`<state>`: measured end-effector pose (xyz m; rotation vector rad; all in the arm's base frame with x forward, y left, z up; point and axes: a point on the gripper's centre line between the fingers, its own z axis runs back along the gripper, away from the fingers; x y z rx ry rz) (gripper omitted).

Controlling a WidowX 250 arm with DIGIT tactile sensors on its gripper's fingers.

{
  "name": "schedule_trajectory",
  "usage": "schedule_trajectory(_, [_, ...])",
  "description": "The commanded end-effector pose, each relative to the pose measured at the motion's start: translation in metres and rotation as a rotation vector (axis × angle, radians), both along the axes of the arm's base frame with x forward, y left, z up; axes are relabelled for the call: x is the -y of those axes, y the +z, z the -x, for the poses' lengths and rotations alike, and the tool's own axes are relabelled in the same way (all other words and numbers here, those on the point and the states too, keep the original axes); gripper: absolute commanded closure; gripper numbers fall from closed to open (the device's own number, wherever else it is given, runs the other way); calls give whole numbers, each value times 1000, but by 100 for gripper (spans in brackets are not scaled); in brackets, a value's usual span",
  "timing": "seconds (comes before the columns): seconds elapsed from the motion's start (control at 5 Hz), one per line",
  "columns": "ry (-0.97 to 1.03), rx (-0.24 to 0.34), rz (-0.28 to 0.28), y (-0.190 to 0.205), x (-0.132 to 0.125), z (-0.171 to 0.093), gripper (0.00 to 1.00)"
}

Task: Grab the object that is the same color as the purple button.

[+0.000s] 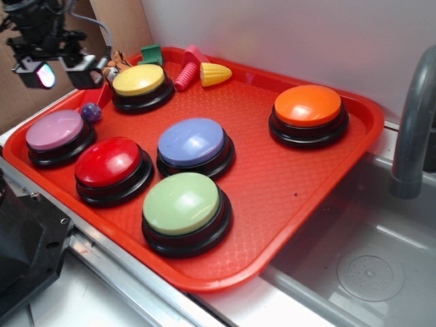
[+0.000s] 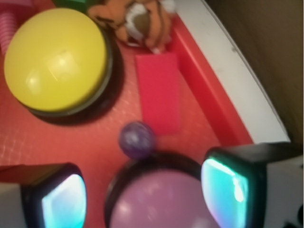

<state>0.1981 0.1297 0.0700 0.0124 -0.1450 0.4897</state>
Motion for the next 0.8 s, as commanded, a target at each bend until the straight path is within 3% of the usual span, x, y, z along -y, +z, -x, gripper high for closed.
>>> schedule_trajectory(0.0, [-63,45,-33,-9,-5,-17,0])
schedule_trajectory(0.4, [-48,-8,-18,-33,-7,-15,0])
schedule_trajectory(0.6, [-55,-30,-40,-40,-5,-15,0])
